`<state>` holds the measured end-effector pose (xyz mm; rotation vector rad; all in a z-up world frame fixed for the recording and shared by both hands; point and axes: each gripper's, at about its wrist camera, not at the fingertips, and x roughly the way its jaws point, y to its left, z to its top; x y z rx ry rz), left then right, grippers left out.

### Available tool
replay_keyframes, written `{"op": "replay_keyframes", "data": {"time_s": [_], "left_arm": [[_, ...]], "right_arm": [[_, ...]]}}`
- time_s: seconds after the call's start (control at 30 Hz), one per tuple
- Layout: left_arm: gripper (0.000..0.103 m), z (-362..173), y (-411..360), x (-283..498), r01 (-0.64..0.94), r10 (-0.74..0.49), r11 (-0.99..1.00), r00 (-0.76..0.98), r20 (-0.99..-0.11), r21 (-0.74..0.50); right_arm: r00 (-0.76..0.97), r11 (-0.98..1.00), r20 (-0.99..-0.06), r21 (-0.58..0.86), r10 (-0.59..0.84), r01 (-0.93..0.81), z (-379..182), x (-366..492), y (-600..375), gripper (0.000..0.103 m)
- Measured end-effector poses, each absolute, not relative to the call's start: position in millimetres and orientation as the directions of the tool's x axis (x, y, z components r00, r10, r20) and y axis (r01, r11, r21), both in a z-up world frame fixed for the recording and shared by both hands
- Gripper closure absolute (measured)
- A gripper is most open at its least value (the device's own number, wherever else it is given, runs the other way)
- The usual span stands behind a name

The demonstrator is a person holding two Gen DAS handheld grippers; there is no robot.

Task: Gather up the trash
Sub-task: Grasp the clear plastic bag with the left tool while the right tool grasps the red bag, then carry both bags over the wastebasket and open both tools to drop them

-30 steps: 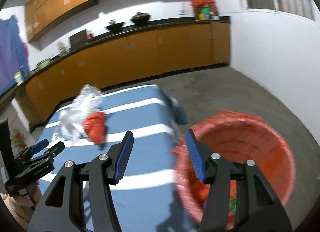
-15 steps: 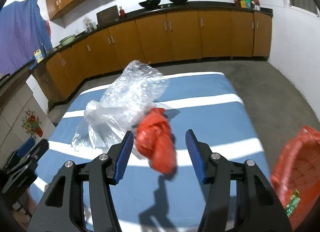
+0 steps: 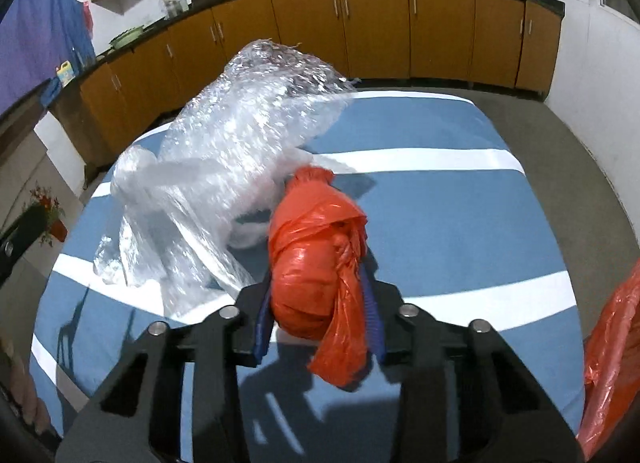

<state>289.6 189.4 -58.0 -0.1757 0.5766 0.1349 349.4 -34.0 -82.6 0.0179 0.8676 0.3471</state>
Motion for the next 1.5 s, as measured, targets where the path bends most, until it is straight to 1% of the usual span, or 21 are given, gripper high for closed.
{"op": "replay_keyframes", "data": {"time_s": [0.2, 0.3, 0.4, 0.5, 0.57, 0.67, 0.73, 0.87, 1.1, 1.33, 1.5], "left_arm": [[0.026, -61.6, 171.3, 329.8, -0.132, 0.011, 0.977, 0.814, -0.581, -0.165], [0.031, -61.8, 163.1, 347.2, -0.112, -0.011, 0.979, 0.805, -0.594, -0.17], [0.036, -66.9, 158.7, 359.4, -0.113, -0.001, 0.983, 0.786, -0.618, -0.145], [0.051, -78.1, 159.9, 370.2, -0.113, -0.021, 0.981, 0.746, -0.666, -0.157], [0.074, -84.5, 162.8, 370.7, -0.112, -0.042, 0.978, 0.726, -0.686, -0.178], [0.084, -91.3, 166.7, 362.2, -0.104, -0.071, 0.972, 0.722, -0.688, -0.209], [0.089, -92.0, 167.8, 352.4, -0.097, -0.08, 0.971, 0.729, -0.68, -0.217], [0.091, -89.9, 169.6, 331.8, -0.092, -0.085, 0.97, 0.738, -0.67, -0.225], [0.091, -70.8, 158.9, 289.8, -0.053, -0.099, 0.975, 0.766, -0.635, -0.215], [0.091, -43.3, 128.6, 261.1, 0.041, -0.16, 0.977, 0.786, -0.597, -0.208], [0.091, -31.5, 98.6, 251.9, 0.114, -0.223, 0.97, 0.776, -0.59, -0.217]], "right_arm": [[0.609, 0.951, -0.737, 0.153, 0.291, -0.269, -78.7, 329.5, -63.2, 0.07], [0.611, 0.956, -0.741, 0.144, 0.276, -0.257, -80.3, 322.8, -74.9, 0.07], [0.611, 0.956, -0.743, 0.144, 0.274, -0.254, -80.5, 318.1, -79.9, 0.07], [0.611, 0.956, -0.743, 0.139, 0.274, -0.259, -79.1, 316.7, -76.8, 0.07], [0.61, 0.955, -0.743, 0.14, 0.276, -0.262, -77.9, 314.2, -76.9, 0.07], [0.609, 0.953, -0.741, 0.147, 0.282, -0.263, -76.8, 312.0, -78.2, 0.07], [0.61, 0.953, -0.739, 0.15, 0.286, -0.265, -74.3, 312.0, -78.2, 0.07], [0.626, 0.953, -0.726, 0.145, 0.285, -0.265, -67.6, 301.6, -83.5, 0.07], [0.663, 0.958, -0.695, 0.147, 0.276, -0.245, -50.5, 278.5, -102.2, 0.07], [0.714, 0.971, -0.659, 0.132, 0.236, -0.198, -30.8, 252.8, -128.9, 0.07], [0.754, 0.982, -0.63, 0.125, 0.189, -0.141, -17.3, 232.5, -154.7, 0.07]]}}
